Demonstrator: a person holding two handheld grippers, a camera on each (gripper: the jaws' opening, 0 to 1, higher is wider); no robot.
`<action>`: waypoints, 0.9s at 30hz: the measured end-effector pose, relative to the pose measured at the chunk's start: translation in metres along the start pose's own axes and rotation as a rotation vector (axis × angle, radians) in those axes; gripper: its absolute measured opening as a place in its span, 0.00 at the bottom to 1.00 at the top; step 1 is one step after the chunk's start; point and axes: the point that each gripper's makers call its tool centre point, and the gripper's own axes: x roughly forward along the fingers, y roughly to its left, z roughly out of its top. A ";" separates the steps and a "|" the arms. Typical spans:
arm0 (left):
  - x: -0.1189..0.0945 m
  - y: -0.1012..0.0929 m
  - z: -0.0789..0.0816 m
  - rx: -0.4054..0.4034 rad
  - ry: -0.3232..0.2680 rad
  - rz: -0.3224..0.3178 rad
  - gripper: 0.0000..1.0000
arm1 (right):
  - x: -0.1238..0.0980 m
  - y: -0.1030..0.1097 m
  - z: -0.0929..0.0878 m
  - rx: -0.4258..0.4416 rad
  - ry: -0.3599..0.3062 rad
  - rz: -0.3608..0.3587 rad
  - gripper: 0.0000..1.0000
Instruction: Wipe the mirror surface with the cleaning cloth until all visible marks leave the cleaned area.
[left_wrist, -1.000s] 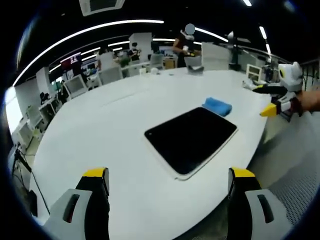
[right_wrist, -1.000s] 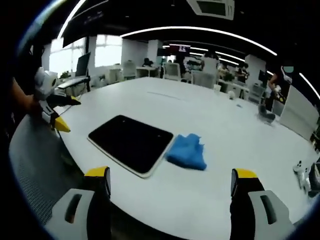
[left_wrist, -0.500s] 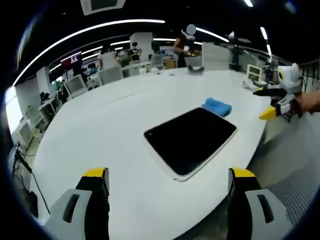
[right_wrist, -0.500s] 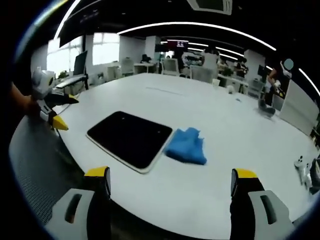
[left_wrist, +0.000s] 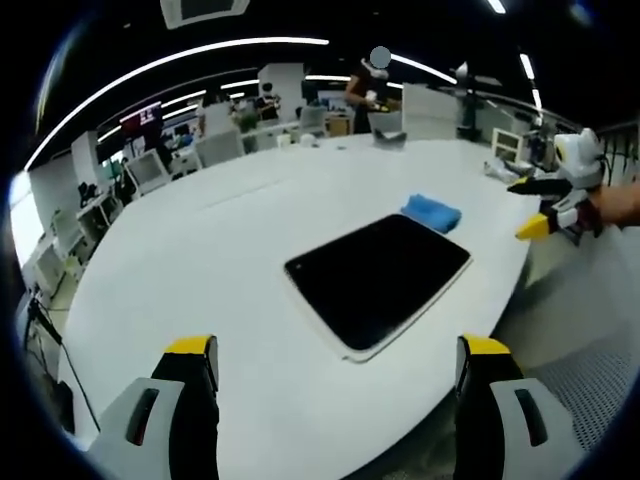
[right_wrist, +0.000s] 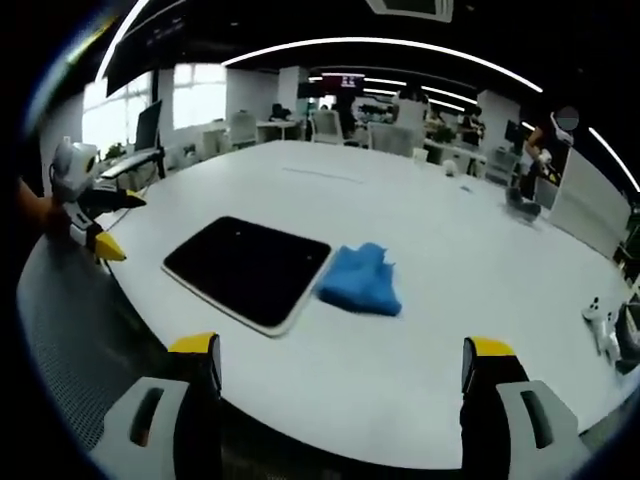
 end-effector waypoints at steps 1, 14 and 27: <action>0.000 0.001 0.001 -0.002 -0.003 0.001 0.99 | 0.001 0.000 0.001 -0.004 -0.003 0.003 1.00; 0.000 0.000 -0.004 0.018 0.016 -0.004 0.99 | 0.003 0.007 0.002 -0.033 0.005 0.025 1.00; -0.001 0.000 -0.002 0.011 0.004 0.002 0.99 | 0.003 0.011 0.003 -0.055 0.000 0.040 1.00</action>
